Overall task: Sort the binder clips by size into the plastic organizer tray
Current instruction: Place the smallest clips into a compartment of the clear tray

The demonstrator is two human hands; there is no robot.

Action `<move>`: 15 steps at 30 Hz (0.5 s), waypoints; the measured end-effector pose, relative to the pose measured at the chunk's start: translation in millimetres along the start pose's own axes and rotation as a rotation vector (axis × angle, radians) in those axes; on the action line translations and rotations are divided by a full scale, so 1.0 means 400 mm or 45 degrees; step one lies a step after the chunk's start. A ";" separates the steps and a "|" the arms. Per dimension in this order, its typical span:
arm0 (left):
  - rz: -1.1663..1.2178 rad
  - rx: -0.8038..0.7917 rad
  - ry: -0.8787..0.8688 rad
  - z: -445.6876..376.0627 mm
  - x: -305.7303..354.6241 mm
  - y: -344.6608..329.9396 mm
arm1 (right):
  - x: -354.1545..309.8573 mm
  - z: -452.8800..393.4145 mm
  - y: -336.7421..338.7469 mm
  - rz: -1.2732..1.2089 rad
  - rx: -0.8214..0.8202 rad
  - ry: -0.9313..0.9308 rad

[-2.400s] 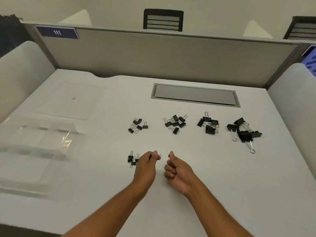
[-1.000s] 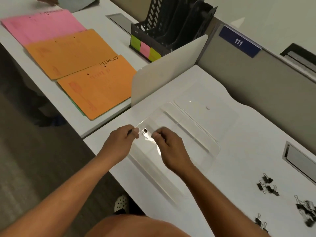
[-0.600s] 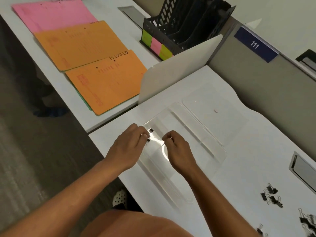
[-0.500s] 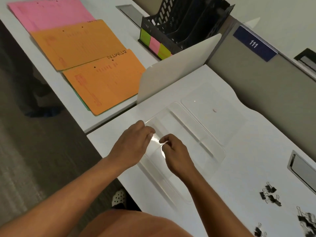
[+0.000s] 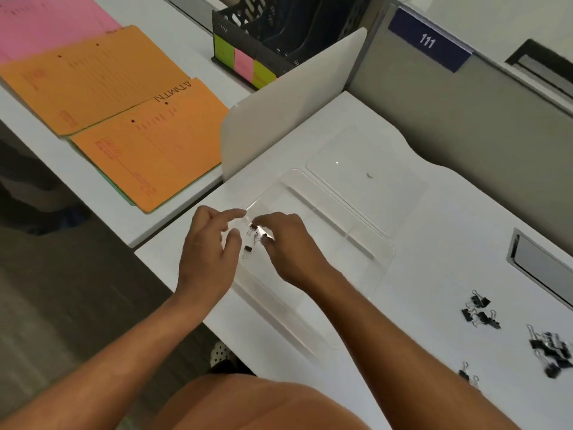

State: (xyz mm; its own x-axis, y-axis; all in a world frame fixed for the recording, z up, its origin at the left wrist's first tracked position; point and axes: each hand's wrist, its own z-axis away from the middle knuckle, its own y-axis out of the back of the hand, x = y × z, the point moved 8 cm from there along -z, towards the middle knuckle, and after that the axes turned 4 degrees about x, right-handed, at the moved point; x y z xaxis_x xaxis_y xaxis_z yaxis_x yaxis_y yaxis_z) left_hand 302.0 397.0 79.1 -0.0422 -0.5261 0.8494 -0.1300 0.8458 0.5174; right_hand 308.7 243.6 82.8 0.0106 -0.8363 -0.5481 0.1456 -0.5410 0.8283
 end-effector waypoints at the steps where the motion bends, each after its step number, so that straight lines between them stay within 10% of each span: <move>1: 0.009 -0.017 -0.005 0.014 0.008 -0.008 | 0.013 0.012 0.005 -0.052 0.045 -0.010; 15: 0.087 -0.573 -0.443 0.335 0.286 -0.292 | 0.444 0.643 0.156 -0.655 0.866 -0.729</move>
State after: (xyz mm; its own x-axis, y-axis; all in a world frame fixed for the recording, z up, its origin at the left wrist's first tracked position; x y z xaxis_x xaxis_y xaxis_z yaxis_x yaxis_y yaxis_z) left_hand 179.7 226.2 101.7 -0.3691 -0.4030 0.8375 0.3156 0.7932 0.5208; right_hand 65.2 38.5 66.9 -0.3940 -0.3092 -0.8655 -0.5940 -0.6329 0.4965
